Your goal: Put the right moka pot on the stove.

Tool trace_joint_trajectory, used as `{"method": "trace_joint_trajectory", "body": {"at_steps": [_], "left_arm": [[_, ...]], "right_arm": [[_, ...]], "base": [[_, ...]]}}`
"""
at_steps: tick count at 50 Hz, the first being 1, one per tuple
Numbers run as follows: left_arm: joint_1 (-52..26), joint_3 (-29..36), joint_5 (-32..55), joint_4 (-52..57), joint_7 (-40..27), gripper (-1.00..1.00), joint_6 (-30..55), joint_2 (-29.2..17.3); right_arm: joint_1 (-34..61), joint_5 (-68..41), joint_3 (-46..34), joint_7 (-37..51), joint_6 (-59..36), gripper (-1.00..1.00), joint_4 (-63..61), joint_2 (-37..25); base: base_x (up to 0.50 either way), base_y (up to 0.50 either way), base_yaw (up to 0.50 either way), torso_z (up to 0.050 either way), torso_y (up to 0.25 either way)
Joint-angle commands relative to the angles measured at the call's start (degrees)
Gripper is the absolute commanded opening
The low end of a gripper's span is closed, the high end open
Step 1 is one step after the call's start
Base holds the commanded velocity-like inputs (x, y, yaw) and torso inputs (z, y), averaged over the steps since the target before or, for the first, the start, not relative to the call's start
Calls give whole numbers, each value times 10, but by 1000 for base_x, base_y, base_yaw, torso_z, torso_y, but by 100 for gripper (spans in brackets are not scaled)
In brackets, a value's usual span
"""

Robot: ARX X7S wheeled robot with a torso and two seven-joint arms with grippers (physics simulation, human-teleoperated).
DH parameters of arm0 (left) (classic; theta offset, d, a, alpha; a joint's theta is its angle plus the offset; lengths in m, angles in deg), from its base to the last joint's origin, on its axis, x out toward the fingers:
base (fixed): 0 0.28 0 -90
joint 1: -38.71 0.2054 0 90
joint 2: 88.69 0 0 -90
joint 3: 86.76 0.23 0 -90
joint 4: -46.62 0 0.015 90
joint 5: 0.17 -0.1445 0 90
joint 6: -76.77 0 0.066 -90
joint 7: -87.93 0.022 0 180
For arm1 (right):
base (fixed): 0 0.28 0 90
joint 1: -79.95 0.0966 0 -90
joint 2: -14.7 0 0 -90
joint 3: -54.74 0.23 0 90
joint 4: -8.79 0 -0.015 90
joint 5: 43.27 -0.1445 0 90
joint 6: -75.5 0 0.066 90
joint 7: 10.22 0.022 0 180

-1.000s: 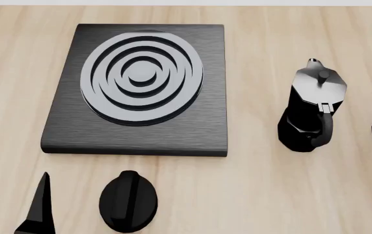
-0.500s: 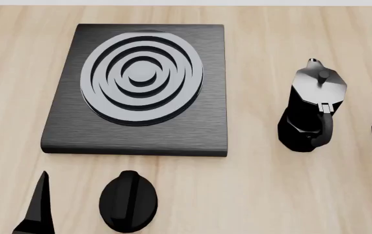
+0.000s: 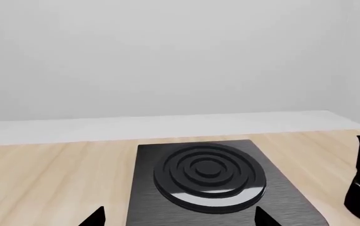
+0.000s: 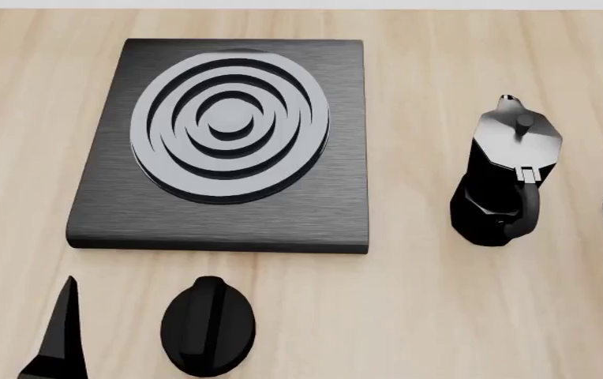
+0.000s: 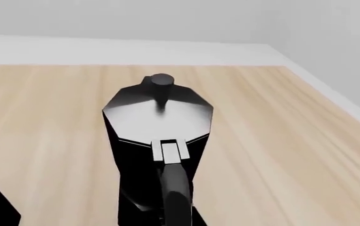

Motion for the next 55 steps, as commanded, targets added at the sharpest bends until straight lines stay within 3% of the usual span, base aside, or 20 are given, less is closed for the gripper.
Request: {"method": "trace_joint_trajectory", "body": {"at_steps": [1, 18, 37, 55], "left_arm": [[0, 1, 1, 0, 0, 100, -3, -1], [-1, 2, 3, 0, -1, 100, -4, -3], [0, 3, 4, -1, -2, 100, -8, -5], [4, 4, 1, 1, -4, 100, -13, -8]], "right_arm": [[6, 14, -4, 0, 3, -100, 11, 5], [-21, -6, 10, 19, -24, -100, -57, -12], [-134, -99, 93, 90, -111, -100, -293, -89], [-339, -196, 281, 158, -159, -100, -490, -137]], "base": [[0, 0, 0, 0, 0], [1, 0, 0, 0, 0], [0, 0, 0, 0, 0], [0, 0, 0, 0, 0]]}}
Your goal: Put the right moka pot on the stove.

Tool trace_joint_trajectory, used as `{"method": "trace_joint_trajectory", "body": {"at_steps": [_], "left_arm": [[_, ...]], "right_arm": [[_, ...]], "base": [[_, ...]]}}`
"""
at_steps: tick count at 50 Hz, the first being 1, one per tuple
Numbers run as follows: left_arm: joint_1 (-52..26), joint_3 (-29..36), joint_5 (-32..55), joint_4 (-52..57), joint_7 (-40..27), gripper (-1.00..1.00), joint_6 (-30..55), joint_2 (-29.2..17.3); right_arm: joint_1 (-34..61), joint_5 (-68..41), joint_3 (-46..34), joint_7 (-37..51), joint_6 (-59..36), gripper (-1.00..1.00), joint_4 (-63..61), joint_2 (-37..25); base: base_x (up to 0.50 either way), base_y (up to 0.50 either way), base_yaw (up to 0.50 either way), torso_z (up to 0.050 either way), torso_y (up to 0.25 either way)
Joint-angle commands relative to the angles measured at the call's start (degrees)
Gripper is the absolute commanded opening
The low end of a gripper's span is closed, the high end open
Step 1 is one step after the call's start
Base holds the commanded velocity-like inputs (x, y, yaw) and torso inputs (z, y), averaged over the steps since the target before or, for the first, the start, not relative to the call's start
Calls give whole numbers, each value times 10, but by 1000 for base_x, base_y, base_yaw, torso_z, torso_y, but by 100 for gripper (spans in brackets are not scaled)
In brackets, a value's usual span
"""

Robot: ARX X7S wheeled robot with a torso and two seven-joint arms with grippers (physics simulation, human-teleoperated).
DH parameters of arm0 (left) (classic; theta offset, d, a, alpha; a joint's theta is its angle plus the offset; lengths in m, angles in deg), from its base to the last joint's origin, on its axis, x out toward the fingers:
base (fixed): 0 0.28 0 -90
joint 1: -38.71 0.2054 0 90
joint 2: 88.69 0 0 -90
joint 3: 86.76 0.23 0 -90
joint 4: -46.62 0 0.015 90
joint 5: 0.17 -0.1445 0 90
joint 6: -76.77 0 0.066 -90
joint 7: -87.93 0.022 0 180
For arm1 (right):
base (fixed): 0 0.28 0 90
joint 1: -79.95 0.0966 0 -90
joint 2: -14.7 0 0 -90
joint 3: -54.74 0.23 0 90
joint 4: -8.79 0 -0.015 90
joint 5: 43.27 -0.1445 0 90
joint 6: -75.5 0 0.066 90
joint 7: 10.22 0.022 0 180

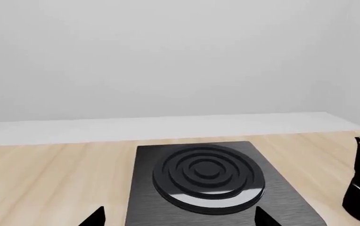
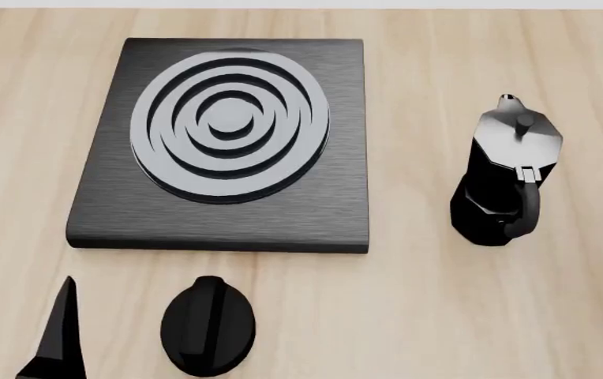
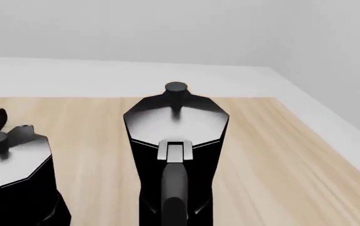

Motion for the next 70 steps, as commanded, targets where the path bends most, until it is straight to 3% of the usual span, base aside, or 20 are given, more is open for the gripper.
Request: {"method": "trace_joint_trajectory", "body": {"at_steps": [1, 3, 10, 14, 16, 29, 35, 42, 70], "left_arm": [[1, 0, 1, 3, -3, 100, 1, -2], [2, 0, -1, 2, -3, 100, -1, -2], [1, 0, 1, 1, -5, 100, 0, -2], [0, -1, 1, 0, -6, 100, -1, -2], [3, 1, -2, -2, -5, 100, -5, -2], [2, 1, 1, 4, -7, 100, -1, -5], [3, 2, 1, 2, -7, 100, -5, -5], [2, 2, 1, 2, -7, 100, -5, -6], [2, 5, 1, -4, -7, 100, -10, -8]], "right_arm": [[-148, -80, 187, 56, -61, -100, -169, -42], [-194, -97, 246, 55, -74, -100, -208, -33], [-272, -77, 310, 37, -62, -100, -267, 17], [-287, -128, 367, 53, -95, -100, -301, 7], [-308, -96, 362, 35, -75, -100, -309, 35], [-355, -149, 448, 40, -107, -100, -382, 54], [-370, -156, 459, 36, -107, -100, -411, 67], [-381, -87, 409, -10, -68, -100, -421, 116], [-360, -126, 349, 16, -82, -100, -500, 77]], "base": [[0, 0, 0, 0, 0], [0, 0, 0, 0, 8], [0, 0, 0, 0, 0], [0, 0, 0, 0, 0], [0, 0, 0, 0, 0], [0, 0, 0, 0, 1], [0, 0, 0, 0, 2], [0, 0, 0, 0, 0], [0, 0, 0, 0, 1]]}}
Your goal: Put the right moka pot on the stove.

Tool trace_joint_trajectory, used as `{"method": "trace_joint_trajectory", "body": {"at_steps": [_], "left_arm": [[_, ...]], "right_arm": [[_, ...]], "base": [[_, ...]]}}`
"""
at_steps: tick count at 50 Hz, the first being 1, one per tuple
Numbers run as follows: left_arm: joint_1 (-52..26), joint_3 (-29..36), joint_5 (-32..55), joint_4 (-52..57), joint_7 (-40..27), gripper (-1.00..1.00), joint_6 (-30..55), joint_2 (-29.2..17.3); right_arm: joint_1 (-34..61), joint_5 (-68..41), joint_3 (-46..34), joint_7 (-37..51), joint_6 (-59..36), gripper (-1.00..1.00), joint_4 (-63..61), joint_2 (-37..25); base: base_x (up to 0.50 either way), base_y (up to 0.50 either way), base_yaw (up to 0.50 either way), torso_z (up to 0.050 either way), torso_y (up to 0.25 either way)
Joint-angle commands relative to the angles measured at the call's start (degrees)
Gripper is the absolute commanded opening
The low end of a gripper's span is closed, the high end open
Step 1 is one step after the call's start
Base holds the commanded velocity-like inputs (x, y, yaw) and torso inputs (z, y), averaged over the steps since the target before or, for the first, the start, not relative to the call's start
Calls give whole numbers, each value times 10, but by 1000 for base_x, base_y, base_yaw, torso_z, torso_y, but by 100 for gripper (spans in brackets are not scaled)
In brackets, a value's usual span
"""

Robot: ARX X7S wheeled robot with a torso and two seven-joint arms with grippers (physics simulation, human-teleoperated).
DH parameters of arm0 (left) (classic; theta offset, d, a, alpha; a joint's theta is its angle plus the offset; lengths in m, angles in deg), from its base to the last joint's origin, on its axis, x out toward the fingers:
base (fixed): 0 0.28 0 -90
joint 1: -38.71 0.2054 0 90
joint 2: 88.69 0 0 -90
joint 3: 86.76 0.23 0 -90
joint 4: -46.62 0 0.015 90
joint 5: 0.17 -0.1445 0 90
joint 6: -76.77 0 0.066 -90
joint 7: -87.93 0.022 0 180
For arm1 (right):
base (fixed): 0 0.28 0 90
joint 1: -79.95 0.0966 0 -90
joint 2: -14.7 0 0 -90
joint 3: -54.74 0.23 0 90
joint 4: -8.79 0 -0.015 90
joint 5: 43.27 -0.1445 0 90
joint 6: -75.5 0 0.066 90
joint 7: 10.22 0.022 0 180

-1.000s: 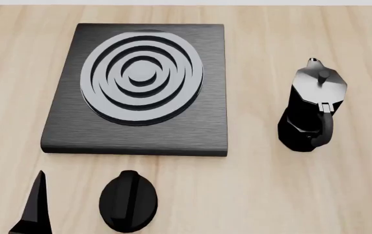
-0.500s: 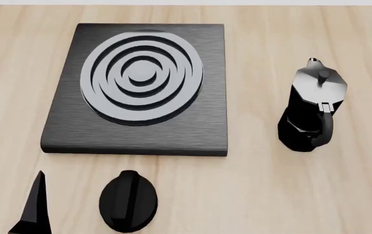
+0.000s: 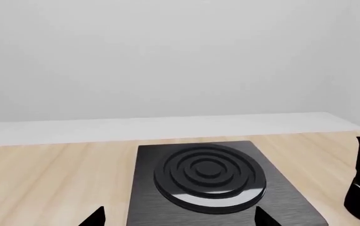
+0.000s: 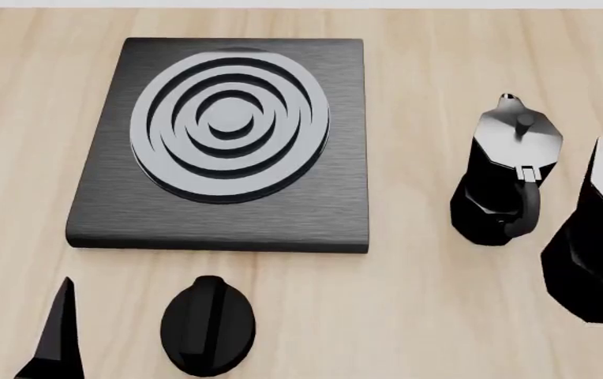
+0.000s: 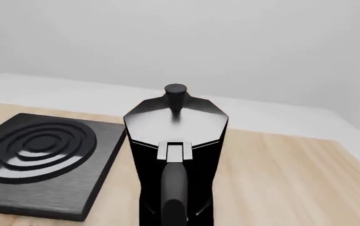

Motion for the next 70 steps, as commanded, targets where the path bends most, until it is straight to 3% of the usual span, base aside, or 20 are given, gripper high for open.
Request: {"method": "trace_joint_trajectory", "body": {"at_steps": [1, 25, 37, 40, 44, 47, 70], "left_arm": [[0, 0, 1, 2, -2, 100, 1, -1], [2, 4, 1, 7, -3, 100, -3, -6], [2, 5, 0, 7, -3, 100, -6, -6], [0, 4, 2, 9, -5, 100, -4, -7], [1, 6, 0, 7, -5, 100, -6, -7], [-1, 5, 2, 10, -7, 100, -2, -7], [-1, 8, -1, 6, -4, 100, -11, -9]], "right_arm": [[24, -4, -28, 12, -3, -100, -35, -21], [203, -32, -235, 79, -18, -100, -37, -91], [360, -24, -386, 90, -52, -100, -1, -78], [456, -91, -418, 122, -87, -100, 11, -88], [456, -23, -464, 89, -78, -100, 24, -56], [531, -67, -486, 107, -111, -100, 40, -55], [650, 54, -626, 25, -112, -100, 173, 49]], "base": [[0, 0, 0, 0, 0], [0, 0, 0, 1, 1], [0, 0, 0, 0, 1], [0, 0, 0, 0, 0], [0, 0, 0, 0, 0], [0, 0, 0, 0, 3], [0, 0, 0, 0, 1]]}}
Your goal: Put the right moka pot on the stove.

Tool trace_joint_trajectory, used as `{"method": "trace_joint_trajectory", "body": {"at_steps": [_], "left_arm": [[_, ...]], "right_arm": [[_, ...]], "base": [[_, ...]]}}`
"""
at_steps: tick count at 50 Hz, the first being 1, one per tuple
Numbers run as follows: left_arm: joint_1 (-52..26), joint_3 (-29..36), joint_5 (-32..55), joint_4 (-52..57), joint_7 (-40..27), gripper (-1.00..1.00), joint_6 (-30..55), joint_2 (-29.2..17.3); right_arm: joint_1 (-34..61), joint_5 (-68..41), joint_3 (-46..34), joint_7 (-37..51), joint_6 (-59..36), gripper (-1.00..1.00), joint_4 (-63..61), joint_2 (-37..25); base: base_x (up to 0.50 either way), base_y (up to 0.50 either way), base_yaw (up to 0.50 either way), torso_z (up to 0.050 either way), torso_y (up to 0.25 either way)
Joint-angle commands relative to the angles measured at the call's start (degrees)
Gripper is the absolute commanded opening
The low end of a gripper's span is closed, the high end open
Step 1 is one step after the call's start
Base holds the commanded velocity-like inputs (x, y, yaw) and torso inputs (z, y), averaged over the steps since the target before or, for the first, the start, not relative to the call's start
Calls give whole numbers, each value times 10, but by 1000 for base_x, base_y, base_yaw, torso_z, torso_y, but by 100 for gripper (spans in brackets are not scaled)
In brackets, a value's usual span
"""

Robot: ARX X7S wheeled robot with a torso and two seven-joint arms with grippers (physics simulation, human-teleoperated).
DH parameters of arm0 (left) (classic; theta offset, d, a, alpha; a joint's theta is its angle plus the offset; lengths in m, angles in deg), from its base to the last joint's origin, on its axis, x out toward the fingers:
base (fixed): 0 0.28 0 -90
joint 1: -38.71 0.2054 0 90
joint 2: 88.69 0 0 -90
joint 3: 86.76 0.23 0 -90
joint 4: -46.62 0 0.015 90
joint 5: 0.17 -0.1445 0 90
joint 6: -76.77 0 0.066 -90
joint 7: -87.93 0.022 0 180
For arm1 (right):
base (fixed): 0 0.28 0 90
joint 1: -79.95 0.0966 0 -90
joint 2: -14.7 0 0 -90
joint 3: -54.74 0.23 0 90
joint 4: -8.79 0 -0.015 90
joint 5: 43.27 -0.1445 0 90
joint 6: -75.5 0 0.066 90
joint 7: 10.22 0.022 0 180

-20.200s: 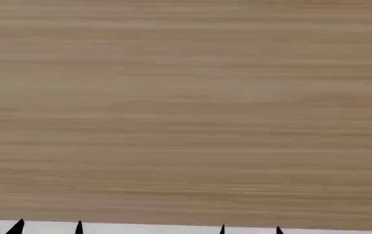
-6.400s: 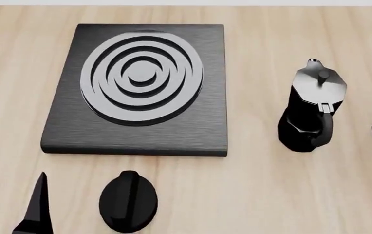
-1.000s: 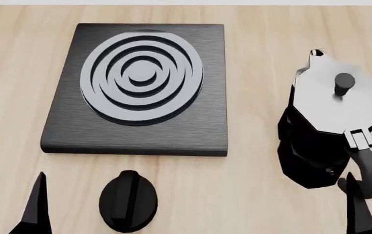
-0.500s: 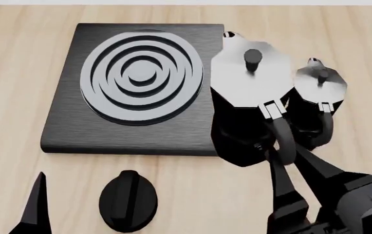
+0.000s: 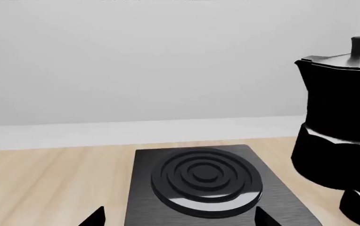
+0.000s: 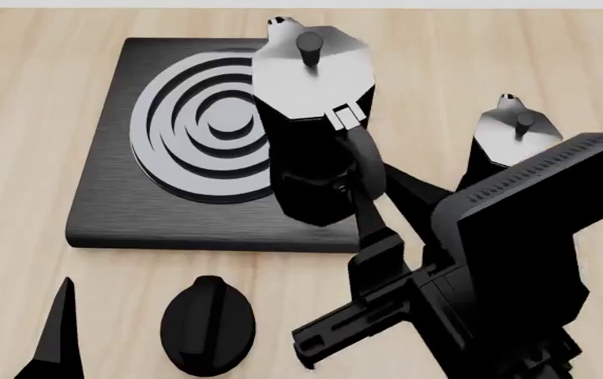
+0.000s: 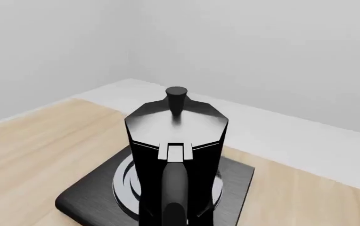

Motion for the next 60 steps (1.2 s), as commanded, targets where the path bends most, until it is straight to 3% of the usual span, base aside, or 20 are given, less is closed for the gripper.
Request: {"method": "trace_joint_trajectory", "body": {"at_steps": [1, 60], "left_arm": [[-1, 1, 0, -1, 0, 100, -2, -1], [0, 8, -2, 2, 1, 100, -14, -7]], "right_arm": [[72, 62, -57, -37, -2, -100, 64, 46], [223, 261, -212, -186, 157, -100, 458, 237]], "base": [[0, 0, 0, 0, 0], [0, 0, 0, 0, 1]]}}
